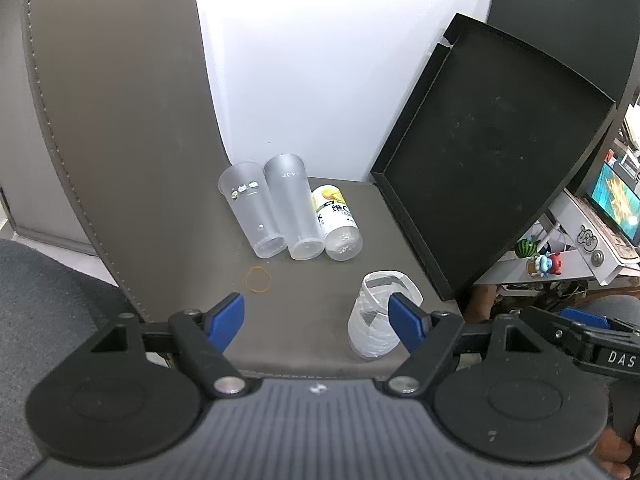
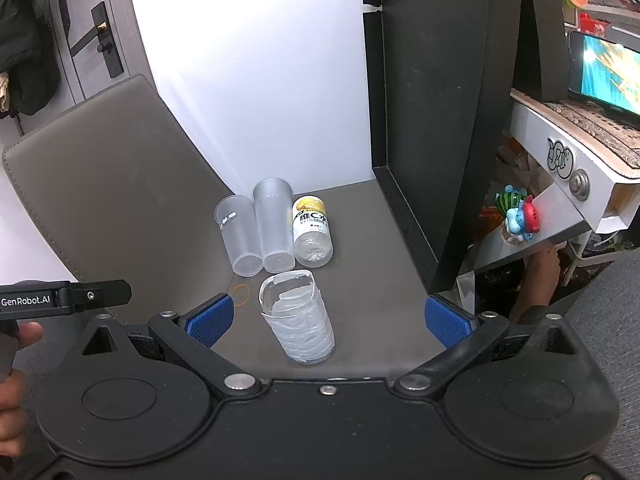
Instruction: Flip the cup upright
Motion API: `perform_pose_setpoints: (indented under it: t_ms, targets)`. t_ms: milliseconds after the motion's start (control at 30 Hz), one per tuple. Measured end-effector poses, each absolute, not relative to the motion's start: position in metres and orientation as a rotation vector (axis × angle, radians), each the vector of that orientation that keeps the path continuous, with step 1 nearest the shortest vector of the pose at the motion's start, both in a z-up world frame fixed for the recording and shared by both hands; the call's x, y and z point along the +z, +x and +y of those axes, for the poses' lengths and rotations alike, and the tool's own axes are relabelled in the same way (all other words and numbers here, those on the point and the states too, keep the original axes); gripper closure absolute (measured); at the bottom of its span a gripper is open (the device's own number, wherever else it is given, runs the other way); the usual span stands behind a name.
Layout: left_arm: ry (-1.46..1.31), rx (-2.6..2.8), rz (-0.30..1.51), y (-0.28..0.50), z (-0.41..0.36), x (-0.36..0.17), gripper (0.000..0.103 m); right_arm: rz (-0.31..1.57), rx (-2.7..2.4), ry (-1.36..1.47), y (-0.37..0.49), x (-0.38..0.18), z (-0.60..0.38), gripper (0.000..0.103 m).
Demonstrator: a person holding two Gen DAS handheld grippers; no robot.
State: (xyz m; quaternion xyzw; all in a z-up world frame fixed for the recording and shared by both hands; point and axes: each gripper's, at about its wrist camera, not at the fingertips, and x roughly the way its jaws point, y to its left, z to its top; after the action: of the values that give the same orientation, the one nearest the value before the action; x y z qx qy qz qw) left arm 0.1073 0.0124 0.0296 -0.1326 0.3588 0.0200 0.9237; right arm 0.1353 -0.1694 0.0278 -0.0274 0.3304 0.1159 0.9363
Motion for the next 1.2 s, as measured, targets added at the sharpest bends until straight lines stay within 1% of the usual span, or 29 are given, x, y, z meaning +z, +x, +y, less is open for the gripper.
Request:
perform_pose_setpoints:
  t_ms: [1200]
  targets:
    - [-0.254, 0.028, 0.754, 0.1095, 0.0025, 0.0226, 0.025, 0.683, 0.232, -0.057, 0.1340, 0.0254, -0.1700, 0.000]
